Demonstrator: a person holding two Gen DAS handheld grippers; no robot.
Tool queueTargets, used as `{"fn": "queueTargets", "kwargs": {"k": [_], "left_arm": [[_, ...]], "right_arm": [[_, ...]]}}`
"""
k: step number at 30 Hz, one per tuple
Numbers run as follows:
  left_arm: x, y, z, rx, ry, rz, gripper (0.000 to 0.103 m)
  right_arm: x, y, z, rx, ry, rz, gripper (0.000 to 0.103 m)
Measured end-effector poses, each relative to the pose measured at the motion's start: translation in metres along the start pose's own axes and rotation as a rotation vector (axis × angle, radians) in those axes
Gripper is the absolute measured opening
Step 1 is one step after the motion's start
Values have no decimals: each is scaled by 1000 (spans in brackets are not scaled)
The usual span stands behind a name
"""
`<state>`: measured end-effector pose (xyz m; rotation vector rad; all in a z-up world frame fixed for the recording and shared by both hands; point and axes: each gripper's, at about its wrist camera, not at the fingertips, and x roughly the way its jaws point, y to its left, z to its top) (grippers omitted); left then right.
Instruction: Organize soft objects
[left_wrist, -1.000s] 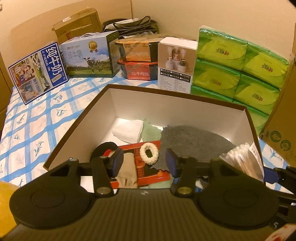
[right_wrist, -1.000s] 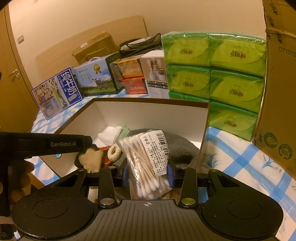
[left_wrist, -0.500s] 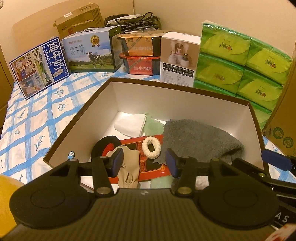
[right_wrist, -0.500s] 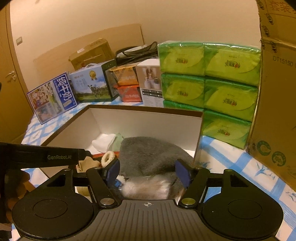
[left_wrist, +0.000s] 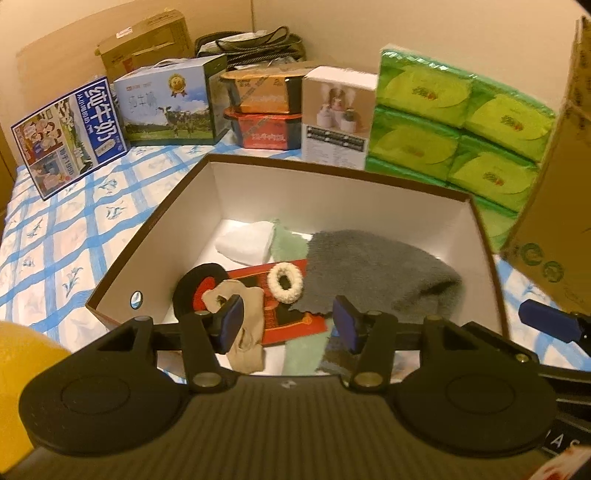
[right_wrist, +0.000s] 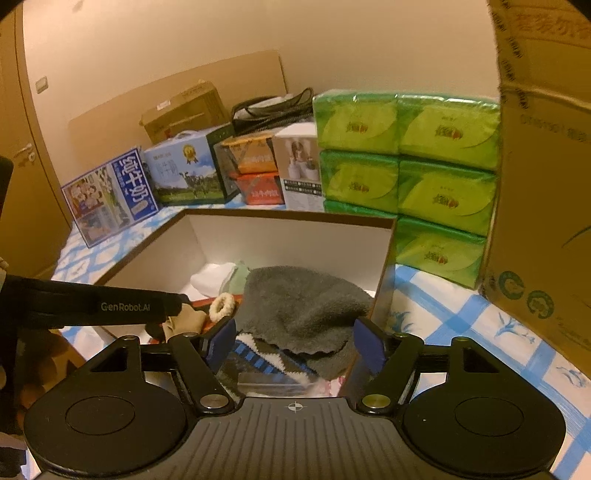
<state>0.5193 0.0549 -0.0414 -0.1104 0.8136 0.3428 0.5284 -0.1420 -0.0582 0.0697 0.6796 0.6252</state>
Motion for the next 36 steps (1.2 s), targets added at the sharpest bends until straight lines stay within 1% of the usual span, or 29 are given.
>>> {"fn": "queueTargets", "kwargs": {"k": [4, 9, 12, 17, 24, 27, 32, 34, 36], "left_arm": [[-21, -3, -6, 13, -20, -43, 53], [-58, -2, -23, 46, -50, -142, 54], [-81, 7, -38, 84, -54, -203, 54], [-122, 31, -70, 129, -56, -259, 54], [-177, 64, -125, 178, -65, -251, 54], [-197, 75, -149, 190, -55, -246, 54], [-230, 91, -187, 192, -36, -238, 55], [-242, 98, -201, 185, -33, -229, 57], [-254, 105, -214, 168, -33, -216, 58]], "right_arm": [[-26, 0, -4, -4, -31, -11, 76], [-64, -2, -18, 24, -64, -9, 82], [-89, 2, -30, 41, -82, -2, 84], [-129, 13, -51, 88, -91, -3, 84], [-173, 44, -90, 66, -72, -8, 85], [-188, 60, -109, 70, -49, -15, 85], [-209, 92, -141, 94, -11, -85, 85], [-216, 102, -153, 105, 0, -90, 85], [-224, 111, -166, 124, 3, -71, 85]]}}
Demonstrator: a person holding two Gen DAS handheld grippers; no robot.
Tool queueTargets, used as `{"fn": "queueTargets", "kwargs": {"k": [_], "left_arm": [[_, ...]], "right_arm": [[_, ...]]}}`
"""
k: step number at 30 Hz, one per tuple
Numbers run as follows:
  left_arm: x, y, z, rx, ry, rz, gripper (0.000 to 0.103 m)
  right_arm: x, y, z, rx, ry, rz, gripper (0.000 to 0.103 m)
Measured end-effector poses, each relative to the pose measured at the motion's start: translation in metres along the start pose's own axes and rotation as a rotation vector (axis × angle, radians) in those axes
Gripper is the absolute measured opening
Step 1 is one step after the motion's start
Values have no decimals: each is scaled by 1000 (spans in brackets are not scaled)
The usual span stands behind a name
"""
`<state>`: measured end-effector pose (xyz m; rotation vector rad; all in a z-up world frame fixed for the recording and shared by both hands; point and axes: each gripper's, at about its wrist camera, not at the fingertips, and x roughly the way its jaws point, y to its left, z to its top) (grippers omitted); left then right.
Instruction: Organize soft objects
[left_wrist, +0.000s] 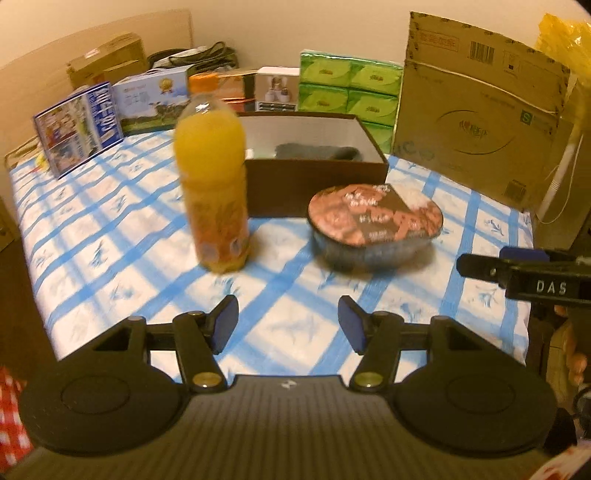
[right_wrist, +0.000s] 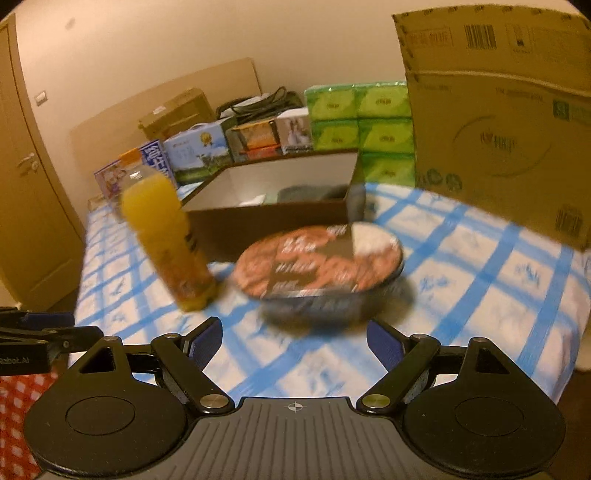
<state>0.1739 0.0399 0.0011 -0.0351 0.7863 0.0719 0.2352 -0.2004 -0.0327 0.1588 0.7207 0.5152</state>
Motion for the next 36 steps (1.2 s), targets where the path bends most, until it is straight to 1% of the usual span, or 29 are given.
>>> {"fn": "queueTargets", "kwargs": {"k": [1, 4, 6, 8, 11, 15, 18, 20, 24, 30, 36], "left_arm": [[-6, 1, -6, -6, 0, 4, 58], [-21, 3, -24, -20, 10, 29, 58], [-31, 1, -36, -13, 18, 65, 58], [-40, 0, -48, -12, 22, 80, 58], [-55, 0, -64, -39, 32, 69, 58], [-72, -5, -81, -47, 47, 67, 58], [-83, -8, -93, -52, 55, 65, 58], [-91, -9, -102, -56, 58, 51, 58], [-102, -5, -118, -93, 69, 53, 57], [-115, -4, -139, -95, 83, 57, 57], [-127, -9, -154, -90, 86, 40, 58]], "right_arm": [[-5, 3, -8, 16, 4, 19, 85], [-15, 13, -24, 32, 38, 37, 85], [-22, 23, -33, 6, 56, 45, 85], [-30, 34, -42, -29, 62, 44, 85], [-43, 47, -54, -71, 74, 35, 85], [-60, 54, -68, -39, 92, 36, 85], [-72, 58, -80, -17, 121, 40, 85], [-82, 62, -89, -17, 120, 28, 85], [-94, 70, -106, -25, 142, -1, 85], [-107, 74, -127, -38, 172, -23, 85], [-120, 76, -140, -33, 177, -19, 85]]}}
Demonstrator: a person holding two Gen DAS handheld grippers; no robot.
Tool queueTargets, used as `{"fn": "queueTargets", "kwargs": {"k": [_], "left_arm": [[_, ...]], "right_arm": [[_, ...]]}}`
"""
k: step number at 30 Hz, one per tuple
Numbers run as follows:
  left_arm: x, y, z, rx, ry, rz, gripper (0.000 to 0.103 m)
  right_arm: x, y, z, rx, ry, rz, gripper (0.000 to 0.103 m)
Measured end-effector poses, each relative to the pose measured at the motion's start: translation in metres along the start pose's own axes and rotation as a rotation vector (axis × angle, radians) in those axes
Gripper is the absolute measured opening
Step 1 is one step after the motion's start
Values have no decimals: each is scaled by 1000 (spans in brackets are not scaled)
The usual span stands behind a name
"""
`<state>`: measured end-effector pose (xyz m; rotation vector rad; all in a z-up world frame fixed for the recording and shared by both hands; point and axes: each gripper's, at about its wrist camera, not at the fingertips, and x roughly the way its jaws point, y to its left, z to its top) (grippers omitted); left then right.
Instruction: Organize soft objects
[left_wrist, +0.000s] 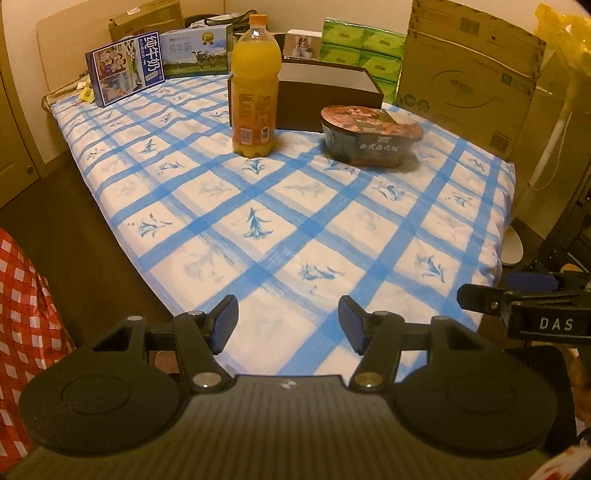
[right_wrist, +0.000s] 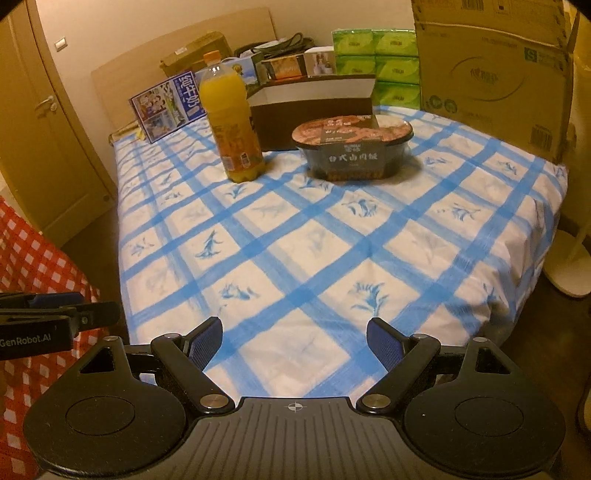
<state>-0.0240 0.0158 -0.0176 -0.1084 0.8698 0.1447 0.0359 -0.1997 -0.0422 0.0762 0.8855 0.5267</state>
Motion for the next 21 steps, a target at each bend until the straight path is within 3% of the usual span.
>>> {"fn": "queueTargets", "kwargs": {"k": [21], "left_arm": [[-11, -18, -17, 23, 9, -50, 58]], "right_arm": [[-8, 0, -13, 28, 38, 3, 85]]}}
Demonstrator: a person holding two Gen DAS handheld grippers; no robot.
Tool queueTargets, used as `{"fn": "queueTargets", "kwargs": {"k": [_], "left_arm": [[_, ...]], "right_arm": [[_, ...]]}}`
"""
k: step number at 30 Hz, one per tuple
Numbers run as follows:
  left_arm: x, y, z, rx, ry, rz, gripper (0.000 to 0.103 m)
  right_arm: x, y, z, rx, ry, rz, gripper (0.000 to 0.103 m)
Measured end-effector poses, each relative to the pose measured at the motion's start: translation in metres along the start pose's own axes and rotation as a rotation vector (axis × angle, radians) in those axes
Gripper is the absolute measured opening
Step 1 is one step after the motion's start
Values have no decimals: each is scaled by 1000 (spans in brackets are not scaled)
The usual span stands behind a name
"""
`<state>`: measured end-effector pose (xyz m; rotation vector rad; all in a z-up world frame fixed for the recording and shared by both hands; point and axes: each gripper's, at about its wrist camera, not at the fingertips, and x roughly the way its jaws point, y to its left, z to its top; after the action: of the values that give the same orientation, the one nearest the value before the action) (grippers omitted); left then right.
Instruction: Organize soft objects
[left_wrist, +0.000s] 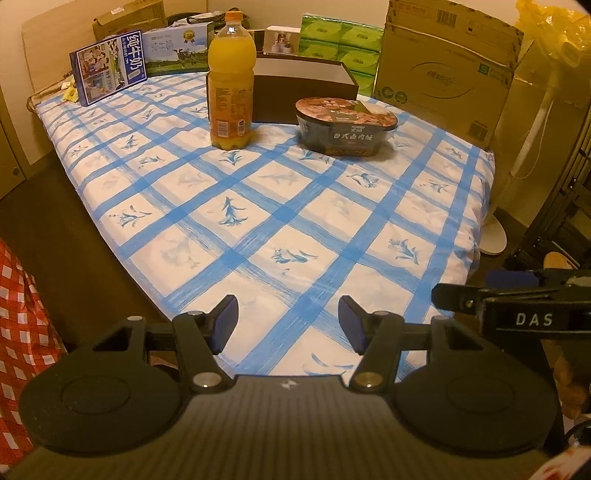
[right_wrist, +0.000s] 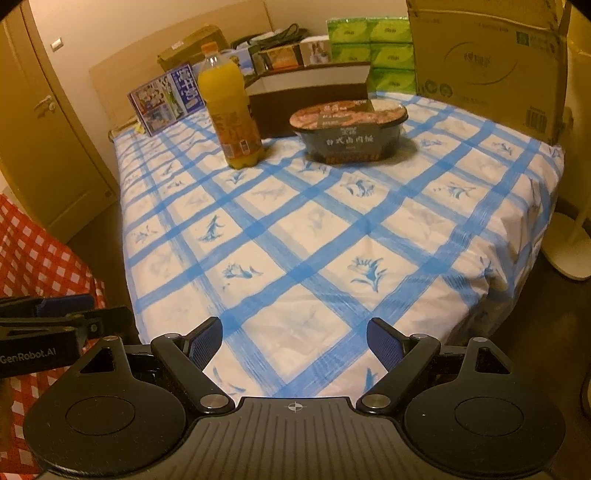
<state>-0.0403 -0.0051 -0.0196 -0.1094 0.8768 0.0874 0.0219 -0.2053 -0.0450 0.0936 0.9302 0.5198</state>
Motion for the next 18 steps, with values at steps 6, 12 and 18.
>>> {"fn": "queueTargets", "kwargs": {"k": [6, 12, 18], "left_arm": [[4, -2, 0, 4, 9, -3, 57], [6, -3, 1, 7, 13, -10, 57], [11, -3, 1, 9, 18, -13, 57]], "right_arm": [[4, 2, 0, -3, 10, 6, 85], [6, 2, 0, -2, 15, 4, 85], [7, 1, 0, 0, 20, 2, 85]]}}
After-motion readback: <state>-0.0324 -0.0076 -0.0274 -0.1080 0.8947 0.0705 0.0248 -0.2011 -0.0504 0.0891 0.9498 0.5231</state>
